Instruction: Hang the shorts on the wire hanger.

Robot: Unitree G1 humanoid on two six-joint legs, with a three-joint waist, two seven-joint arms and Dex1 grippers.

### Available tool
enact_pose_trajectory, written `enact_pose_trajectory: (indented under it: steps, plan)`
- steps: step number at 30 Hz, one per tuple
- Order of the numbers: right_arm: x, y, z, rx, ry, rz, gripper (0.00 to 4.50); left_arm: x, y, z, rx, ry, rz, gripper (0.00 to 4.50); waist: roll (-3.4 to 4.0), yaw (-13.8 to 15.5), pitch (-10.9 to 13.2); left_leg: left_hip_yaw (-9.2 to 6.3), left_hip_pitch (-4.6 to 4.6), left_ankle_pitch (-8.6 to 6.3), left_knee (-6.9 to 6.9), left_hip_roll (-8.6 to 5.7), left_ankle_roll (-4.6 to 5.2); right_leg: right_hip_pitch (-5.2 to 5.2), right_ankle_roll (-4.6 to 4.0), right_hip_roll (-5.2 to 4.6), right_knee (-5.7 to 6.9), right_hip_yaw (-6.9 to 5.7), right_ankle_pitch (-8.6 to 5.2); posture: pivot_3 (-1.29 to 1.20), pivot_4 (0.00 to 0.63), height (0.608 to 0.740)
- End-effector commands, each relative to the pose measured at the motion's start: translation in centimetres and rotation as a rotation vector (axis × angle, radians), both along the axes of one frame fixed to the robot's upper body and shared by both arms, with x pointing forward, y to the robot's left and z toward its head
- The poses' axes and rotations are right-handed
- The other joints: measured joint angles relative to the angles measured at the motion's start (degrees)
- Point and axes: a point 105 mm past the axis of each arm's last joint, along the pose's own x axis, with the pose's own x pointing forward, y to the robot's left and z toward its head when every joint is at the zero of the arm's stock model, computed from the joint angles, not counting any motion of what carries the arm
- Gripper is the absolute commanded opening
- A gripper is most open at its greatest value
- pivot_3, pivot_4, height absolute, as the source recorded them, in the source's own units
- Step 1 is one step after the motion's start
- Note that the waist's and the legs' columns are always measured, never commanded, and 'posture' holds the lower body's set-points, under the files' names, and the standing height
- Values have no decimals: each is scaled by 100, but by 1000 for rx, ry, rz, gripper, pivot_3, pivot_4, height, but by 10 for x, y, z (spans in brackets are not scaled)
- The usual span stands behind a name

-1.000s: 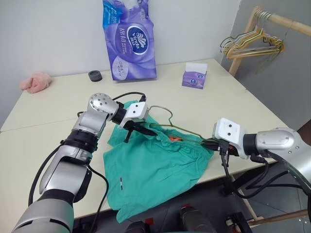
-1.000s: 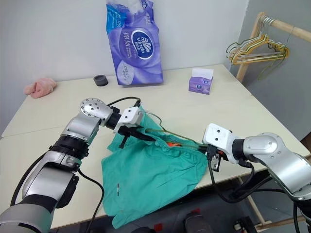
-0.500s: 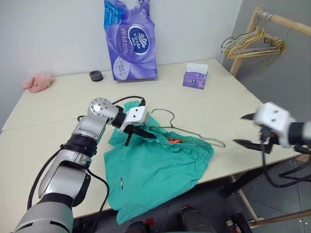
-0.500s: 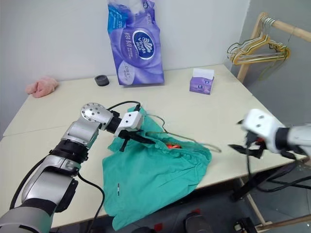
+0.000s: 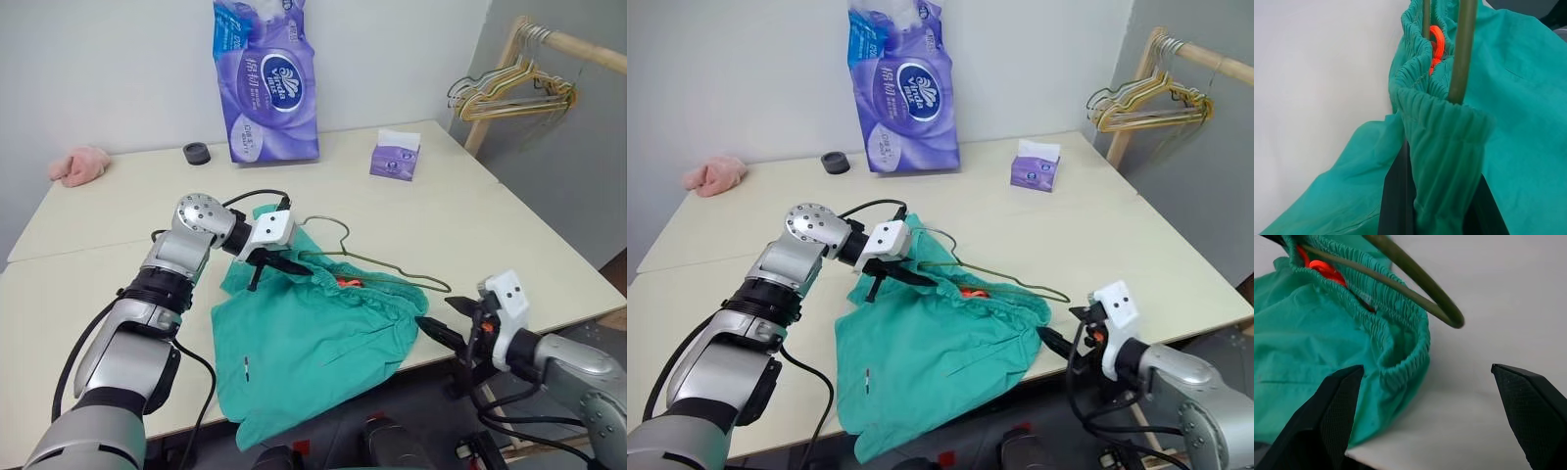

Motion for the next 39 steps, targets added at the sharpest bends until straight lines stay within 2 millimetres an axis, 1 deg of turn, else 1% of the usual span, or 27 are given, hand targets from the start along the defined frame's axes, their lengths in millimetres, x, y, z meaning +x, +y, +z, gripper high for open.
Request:
enact_pose_trajectory:
  steps: [1, 5, 8, 10, 12, 14, 15, 18, 22, 23, 26, 28, 33, 39]
  plan:
    - [2, 4, -2, 3, 12, -4, 4453, 5, -1, 18, -23, -55, 7, 0, 0, 5, 0, -1, 0, 0, 0, 0, 0, 0, 0, 0, 0, -1, 0, -257, 53, 740]
    - [2, 8, -12, 1, 52, 1, 4453, 5, -1, 19, -28, -58, 13, 0, 0, 3, 0, -1, 0, 0, 0, 0, 0, 0, 0, 1, 1, -1, 0, -250, 53, 740]
    - [2, 10, -13, 25, 66, 6, 4453, 6, 0, 19, -29, -60, 17, 0, 0, 4, 0, -1, 0, 0, 0, 0, 0, 0, 0, 2, 1, -1, 0, -250, 53, 740]
    - [3, 13, -13, 32, 65, 9, 4097, 6, 1, 19, -30, -60, 19, 0, 0, 4, 0, -1, 0, 0, 0, 0, 0, 0, 0, 2, 1, -2, 0, -249, 54, 740]
    - [4, 16, -14, 32, 64, 12, 3642, 6, 1, 20, -30, -59, 21, 0, 0, 4, 0, -1, 0, 0, 0, 0, 0, 0, 0, 2, 1, -2, 0, -249, 54, 740]
    - [6, 16, -14, 26, 62, 9, 3003, 6, 1, 19, -29, -58, 21, 0, 0, 3, 0, -1, 0, 0, 0, 0, 0, 0, 1, 3, 1, -2, 0, -249, 54, 740]
    - [8, 15, -14, 18, 52, -4, 2553, 6, 1, 19, -28, -57, 22, 0, 0, 3, 0, -1, 0, 0, 0, 0, 0, 0, 1, 3, 1, -2, 0, -252, 55, 740]
    - [16, 8, -11, -4, 18, -55, 1615, 6, 3, 19, -23, -53, 22, 0, 0, 2, 0, -1, 0, 0, 0, 0, 0, 0, 1, 3, 1, -2, 0, -252, 55, 740]
    - [18, 1, -7, -14, -6, -86, 334, 5, 5, 18, -12, -47, 22, 0, 0, 1, 0, -1, 0, 0, 0, 0, 0, 0, 1, 3, 1, -2, 0, -258, 59, 740]
    - [18, -5, -5, -27, -19, -97, 30, 5, 8, 17, -1, -45, 24, 0, 0, -1, 0, -1, 0, 0, 0, 0, 0, 0, 1, 3, 1, -2, 0, -258, 59, 740]
    - [17, -18, 5, -57, -55, -121, 30, 5, 15, 15, 23, -41, 36, 0, 0, -5, 0, 0, 0, 0, 0, 0, 0, 0, 1, 3, 0, -2, -1, -260, 61, 740]
    - [14, -20, 11, -64, -76, -116, 30, 6, 19, 13, 38, -41, 45, 0, 0, -4, 0, -1, 0, 0, -1, 0, 0, 0, 1, 4, 0, -2, -1, -263, 62, 740]
    - [8, -16, 19, -63, -105, -83, 30, 8, 23, 11, 49, -43, 59, 0, 0, -15, 0, -1, 0, 0, -1, 1, 1, 0, 3, 7, -1, -1, -2, -268, 62, 740]
    - [4, -15, 17, -74, -101, -78, 30, 10, 25, 10, 60, -54, 66, 0, -1, -19, 1, -1, -1, 0, -1, 1, 1, 0, 8, 8, -1, -1, -5, -270, 63, 740]
